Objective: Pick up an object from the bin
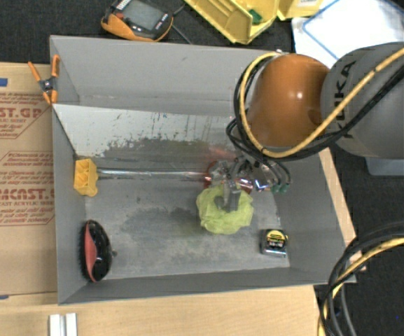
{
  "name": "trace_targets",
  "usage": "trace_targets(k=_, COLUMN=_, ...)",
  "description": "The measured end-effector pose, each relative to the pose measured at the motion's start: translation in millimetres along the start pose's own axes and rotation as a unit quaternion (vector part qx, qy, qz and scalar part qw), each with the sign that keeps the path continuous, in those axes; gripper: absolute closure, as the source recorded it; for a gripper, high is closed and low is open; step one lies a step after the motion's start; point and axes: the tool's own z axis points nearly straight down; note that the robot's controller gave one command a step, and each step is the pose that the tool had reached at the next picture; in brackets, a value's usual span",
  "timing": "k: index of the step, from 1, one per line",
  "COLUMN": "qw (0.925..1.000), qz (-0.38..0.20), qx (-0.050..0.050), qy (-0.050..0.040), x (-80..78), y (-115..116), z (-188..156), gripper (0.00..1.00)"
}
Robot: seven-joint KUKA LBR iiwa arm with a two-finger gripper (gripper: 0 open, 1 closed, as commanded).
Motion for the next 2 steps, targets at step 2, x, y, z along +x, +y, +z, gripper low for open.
trace_targets(k=2, qw=0.9989, qz=0.046, qx=-0.002, qy=-0.0023, x=-16.6, y=-13.8, z=-46.6, gripper=0.00)
